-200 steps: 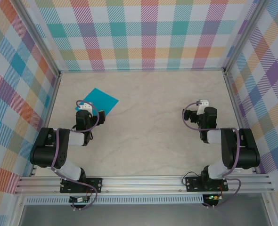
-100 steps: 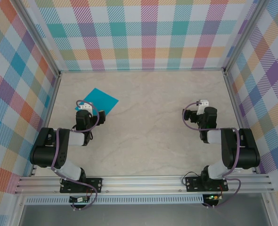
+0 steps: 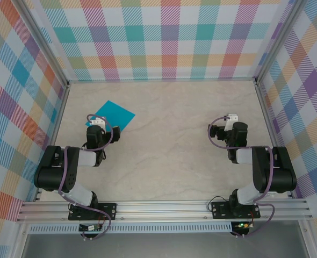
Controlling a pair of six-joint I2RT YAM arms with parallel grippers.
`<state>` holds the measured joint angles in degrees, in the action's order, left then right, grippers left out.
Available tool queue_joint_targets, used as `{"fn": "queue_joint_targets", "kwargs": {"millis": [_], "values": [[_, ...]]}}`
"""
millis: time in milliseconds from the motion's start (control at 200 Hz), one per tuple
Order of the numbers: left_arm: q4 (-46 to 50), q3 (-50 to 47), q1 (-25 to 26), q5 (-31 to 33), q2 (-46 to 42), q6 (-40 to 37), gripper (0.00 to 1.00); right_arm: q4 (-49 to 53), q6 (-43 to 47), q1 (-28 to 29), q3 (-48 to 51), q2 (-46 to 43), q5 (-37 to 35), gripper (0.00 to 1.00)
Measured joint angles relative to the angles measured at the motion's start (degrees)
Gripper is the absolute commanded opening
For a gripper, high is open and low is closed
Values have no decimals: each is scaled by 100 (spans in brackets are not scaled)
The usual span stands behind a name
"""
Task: Fold a paper plane with a square sheet of paper (pick it up from the middle)
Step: Move the square sheet of paper to the center of the table.
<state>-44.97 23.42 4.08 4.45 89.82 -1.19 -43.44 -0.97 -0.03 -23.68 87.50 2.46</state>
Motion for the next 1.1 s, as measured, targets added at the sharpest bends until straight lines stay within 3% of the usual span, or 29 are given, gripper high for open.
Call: {"fn": "queue_joint_targets", "kwargs": {"millis": [690, 1100], "values": [[22, 0, 0, -125, -15, -59, 100, 70, 26, 2, 0, -55, 61, 100], [1364, 197, -7, -153, -1917, 173, 100, 3595, -850, 0, -1152, -2197, 238, 100]]}}
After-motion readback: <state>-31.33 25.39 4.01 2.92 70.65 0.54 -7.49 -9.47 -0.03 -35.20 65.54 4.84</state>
